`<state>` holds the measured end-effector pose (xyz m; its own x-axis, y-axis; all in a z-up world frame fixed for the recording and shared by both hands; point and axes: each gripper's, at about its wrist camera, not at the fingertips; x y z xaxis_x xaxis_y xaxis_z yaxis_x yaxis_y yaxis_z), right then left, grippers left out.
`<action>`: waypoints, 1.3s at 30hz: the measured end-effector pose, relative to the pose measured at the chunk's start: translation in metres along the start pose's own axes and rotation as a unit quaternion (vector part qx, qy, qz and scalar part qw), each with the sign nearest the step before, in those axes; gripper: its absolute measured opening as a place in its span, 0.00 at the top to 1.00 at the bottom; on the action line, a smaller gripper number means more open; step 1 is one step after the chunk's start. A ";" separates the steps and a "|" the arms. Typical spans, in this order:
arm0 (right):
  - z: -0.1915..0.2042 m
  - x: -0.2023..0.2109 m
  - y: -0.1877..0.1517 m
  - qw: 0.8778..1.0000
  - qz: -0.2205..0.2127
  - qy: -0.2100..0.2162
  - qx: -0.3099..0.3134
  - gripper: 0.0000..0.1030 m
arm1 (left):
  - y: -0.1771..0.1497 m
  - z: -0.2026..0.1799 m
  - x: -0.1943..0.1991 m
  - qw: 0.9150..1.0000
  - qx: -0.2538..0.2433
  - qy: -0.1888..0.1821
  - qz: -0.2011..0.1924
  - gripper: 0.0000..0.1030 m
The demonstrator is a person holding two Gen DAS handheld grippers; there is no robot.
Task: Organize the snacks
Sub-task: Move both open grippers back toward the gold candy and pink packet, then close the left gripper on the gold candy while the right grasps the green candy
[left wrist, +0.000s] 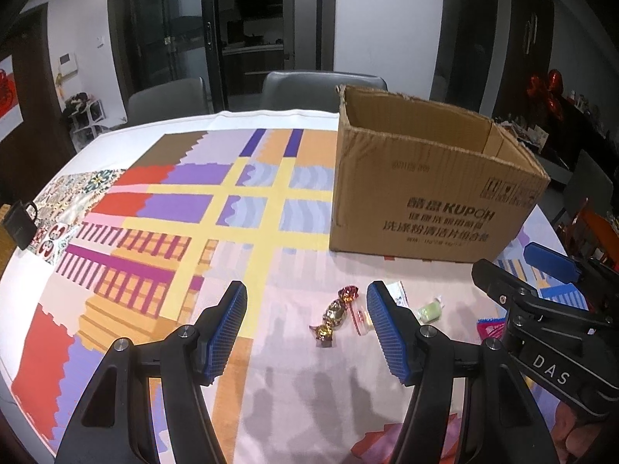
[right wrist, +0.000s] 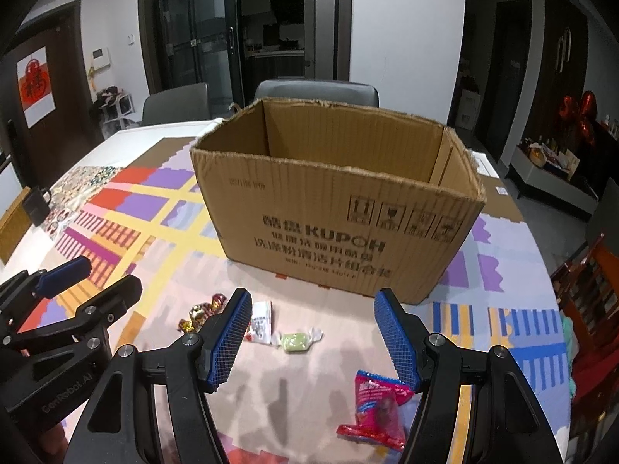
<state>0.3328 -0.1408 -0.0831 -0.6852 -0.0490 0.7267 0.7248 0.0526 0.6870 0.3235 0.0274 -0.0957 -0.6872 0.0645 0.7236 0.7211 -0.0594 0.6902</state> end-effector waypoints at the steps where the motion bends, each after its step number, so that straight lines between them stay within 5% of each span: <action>1: 0.001 -0.002 -0.002 1.000 0.003 0.000 0.000 0.35 | -0.002 0.000 -0.003 1.000 -0.001 -0.003 0.002 0.38; 20: 0.006 -0.047 -0.034 0.998 0.056 0.003 -0.006 0.35 | -0.024 -0.002 -0.051 0.997 -0.045 -0.043 0.048 0.39; 39: 0.013 -0.086 -0.043 0.996 0.090 -0.001 -0.008 0.36 | -0.029 -0.005 -0.089 0.992 -0.062 -0.067 0.087 0.53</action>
<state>0.3596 -0.1258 -0.1751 -0.5444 -0.0388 0.8380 0.8368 0.0444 0.5457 0.3634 0.0180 -0.1799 -0.5299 0.1738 0.8300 0.8056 -0.2025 0.5567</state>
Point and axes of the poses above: each gripper's, at about its wrist camera, not at the fingertips, and x roughly against the way its jaws point, z to its left, y to its top
